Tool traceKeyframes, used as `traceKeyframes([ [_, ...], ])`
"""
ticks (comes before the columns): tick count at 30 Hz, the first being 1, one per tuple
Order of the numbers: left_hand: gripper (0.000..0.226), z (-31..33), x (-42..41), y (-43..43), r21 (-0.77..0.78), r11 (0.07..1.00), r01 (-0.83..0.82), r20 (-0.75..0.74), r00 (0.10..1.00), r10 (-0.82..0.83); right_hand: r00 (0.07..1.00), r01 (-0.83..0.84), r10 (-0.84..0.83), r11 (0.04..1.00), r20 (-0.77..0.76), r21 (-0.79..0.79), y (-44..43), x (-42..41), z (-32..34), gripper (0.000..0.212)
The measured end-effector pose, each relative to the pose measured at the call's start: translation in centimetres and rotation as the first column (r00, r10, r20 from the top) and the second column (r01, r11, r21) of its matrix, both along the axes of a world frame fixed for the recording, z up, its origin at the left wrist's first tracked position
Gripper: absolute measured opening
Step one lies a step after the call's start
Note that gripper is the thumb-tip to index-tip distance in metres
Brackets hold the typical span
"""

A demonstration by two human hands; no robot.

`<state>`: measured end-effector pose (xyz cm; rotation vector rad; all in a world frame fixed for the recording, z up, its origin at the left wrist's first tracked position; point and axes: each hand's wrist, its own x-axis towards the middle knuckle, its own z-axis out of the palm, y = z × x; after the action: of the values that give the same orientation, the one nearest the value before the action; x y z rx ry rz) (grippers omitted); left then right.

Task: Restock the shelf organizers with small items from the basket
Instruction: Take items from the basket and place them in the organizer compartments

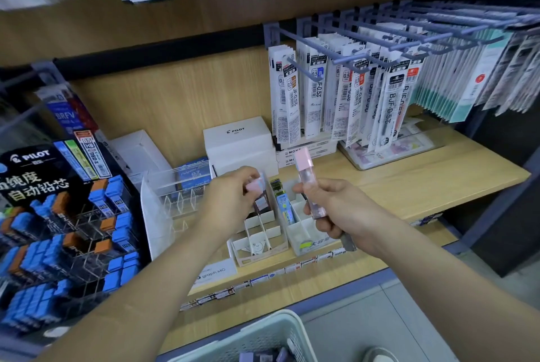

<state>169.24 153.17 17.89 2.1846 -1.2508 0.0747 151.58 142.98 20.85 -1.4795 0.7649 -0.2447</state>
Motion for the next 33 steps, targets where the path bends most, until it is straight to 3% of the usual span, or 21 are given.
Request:
traceKeyframes([
  [9,0.014,-0.2,0.4,-1.1,-0.010,1.000,-0.002,0.058,0.998,0.003,1.000,-0.011,0.012,0.999,0.028,-0.032,0.0,-0.2,-0.2,0.008],
  [17,0.011,0.6,0.8,-1.4,0.000,1.000,-0.011,0.081,0.997,0.011,1.000,-0.008,0.008,1.000,-0.016,0.003,0.0,-0.2,-0.2,0.015],
  [21,0.022,1.3,0.7,-0.7,0.008,1.000,-0.006,0.005,1.000,0.006,1.000,-0.018,0.018,1.000,-0.017,0.023,0.0,-0.1,-0.3,0.018],
  [23,0.036,2.2,0.3,-0.3,-0.026,0.999,0.025,-0.130,0.991,-0.028,1.000,-0.028,0.028,0.998,-0.010,0.058,0.0,0.0,-0.2,0.018],
  [25,0.042,3.6,-0.4,0.2,-0.076,0.993,0.086,-0.392,0.914,-0.109,1.000,-0.031,0.031,0.994,-0.003,0.110,0.1,0.0,0.0,0.018],
  [28,0.033,5.4,-0.7,1.2,-0.138,0.968,0.211,-0.706,0.664,-0.246,0.998,-0.068,0.067,0.981,0.011,0.184,0.1,-0.1,0.3,0.025],
  [30,0.024,6.1,-0.5,1.8,-0.177,0.952,0.249,-0.768,0.570,-0.292,0.996,-0.088,0.087,0.972,0.013,0.216,0.3,-0.1,0.3,0.029],
  [33,0.021,6.3,-0.2,2.1,-0.228,0.963,0.143,-0.823,0.501,-0.269,0.998,-0.062,0.062,0.971,0.007,0.230,0.3,0.0,0.3,0.032],
])
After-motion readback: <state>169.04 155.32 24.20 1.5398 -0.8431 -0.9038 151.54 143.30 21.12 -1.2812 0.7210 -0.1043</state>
